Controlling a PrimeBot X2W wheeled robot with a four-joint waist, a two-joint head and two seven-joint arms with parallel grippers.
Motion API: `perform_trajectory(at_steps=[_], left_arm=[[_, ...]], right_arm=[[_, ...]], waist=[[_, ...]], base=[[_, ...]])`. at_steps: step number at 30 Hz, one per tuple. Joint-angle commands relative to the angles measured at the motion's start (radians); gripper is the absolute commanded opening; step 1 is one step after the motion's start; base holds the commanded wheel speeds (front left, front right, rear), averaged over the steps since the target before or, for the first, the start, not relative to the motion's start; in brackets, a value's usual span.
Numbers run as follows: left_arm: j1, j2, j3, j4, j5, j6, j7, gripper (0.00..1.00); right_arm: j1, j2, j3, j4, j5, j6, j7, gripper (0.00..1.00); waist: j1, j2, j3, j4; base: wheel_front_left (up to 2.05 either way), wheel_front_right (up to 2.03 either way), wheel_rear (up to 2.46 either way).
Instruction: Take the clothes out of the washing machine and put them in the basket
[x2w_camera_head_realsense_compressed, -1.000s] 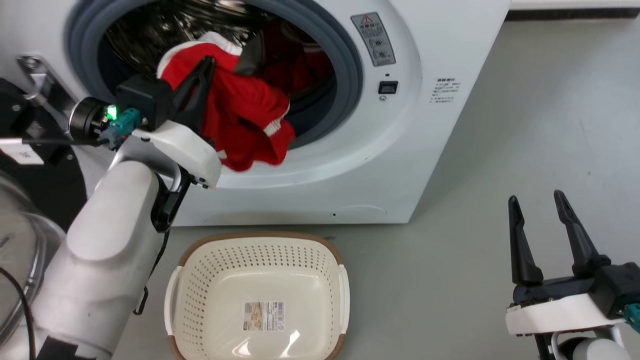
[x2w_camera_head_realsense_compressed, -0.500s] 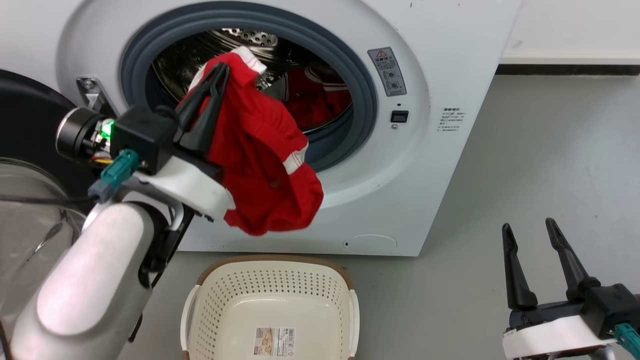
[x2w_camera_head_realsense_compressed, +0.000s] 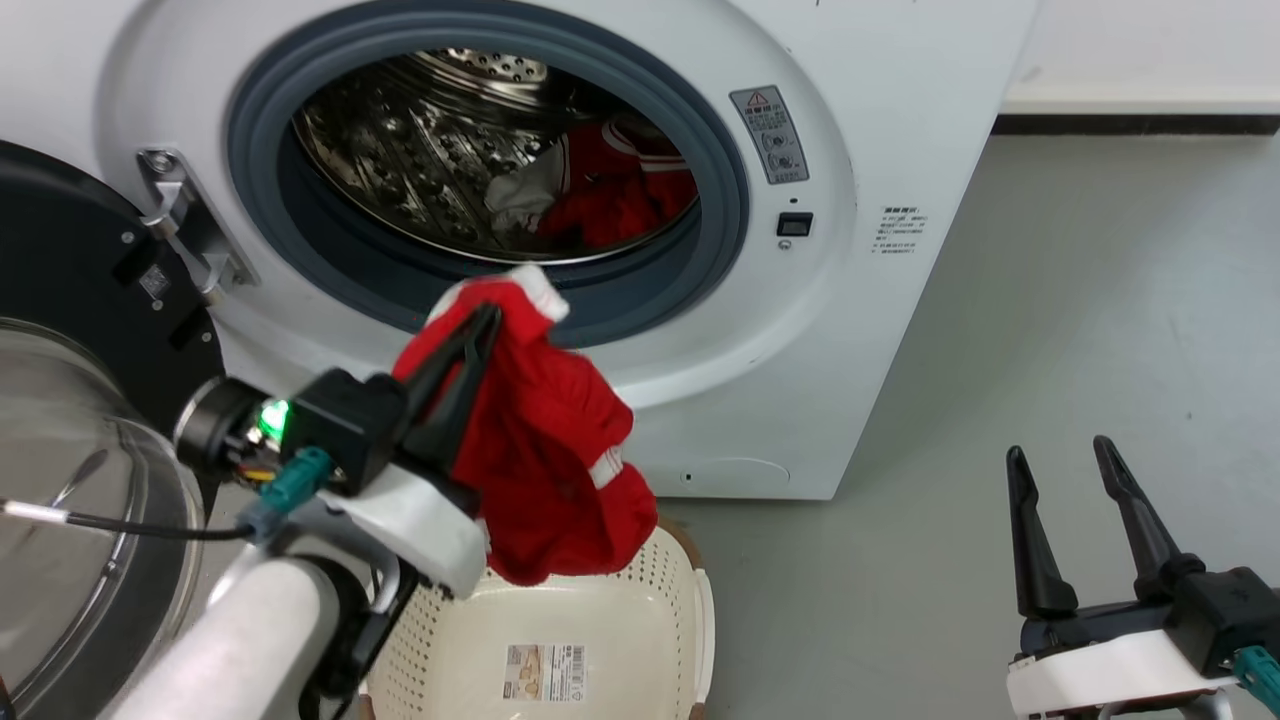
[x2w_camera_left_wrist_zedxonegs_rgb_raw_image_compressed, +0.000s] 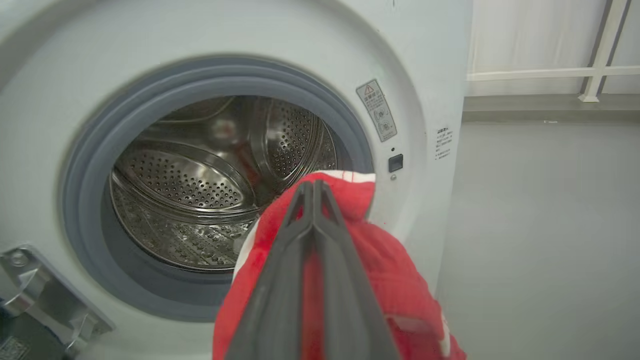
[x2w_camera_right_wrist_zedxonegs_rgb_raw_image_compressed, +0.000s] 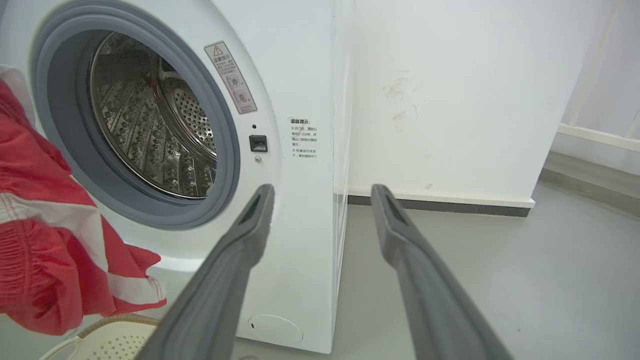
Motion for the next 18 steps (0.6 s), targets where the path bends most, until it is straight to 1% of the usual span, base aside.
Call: perform_trajectory(at_steps=[1, 4, 9, 13, 18], left_arm=[[0.018, -0.004, -0.005, 0.006, -0.002, -0.001, -0.005, 0.0], [0.058, -0.015, -0.027, 0.042, -0.015, -0.01, -0.018, 0.0], [0.091, -0.048, -0.071, 0.151, -0.033, -0.046, -0.046, 0.0], [0.078, -0.076, -0.091, 0.269, -0.047, -0.077, -0.071, 0.0], [0.02, -0.113, -0.098, 0.449, -0.054, -0.113, -0.11, 0.0]], right_arm=[[-0.012, 0.001, -0.002, -0.003, -0.004, -0.001, -0.002, 1.0], [-0.024, 0.001, -0.007, -0.006, -0.009, -0.001, -0.002, 1.0], [-0.054, 0.001, -0.012, -0.015, -0.015, -0.001, -0.002, 1.0], [-0.087, 0.001, -0.018, -0.027, -0.016, -0.001, -0.002, 1.0], [-0.143, 0.001, -0.023, -0.04, -0.014, -0.001, -0.002, 1.0]], waist=[[0.0001, 0.0, 0.013, -0.005], [0.0001, 0.0, 0.041, -0.014], [0.0001, 0.0, 0.103, -0.027], [0.0001, 0.0, 0.174, -0.043], [0.0001, 0.0, 0.277, -0.07]], base=[[0.0, 0.0, 0.0], [0.0, 0.0, 0.0], [0.0, 0.0, 0.0], [0.0, 0.0, 0.0], [0.0, 0.0, 0.0]])
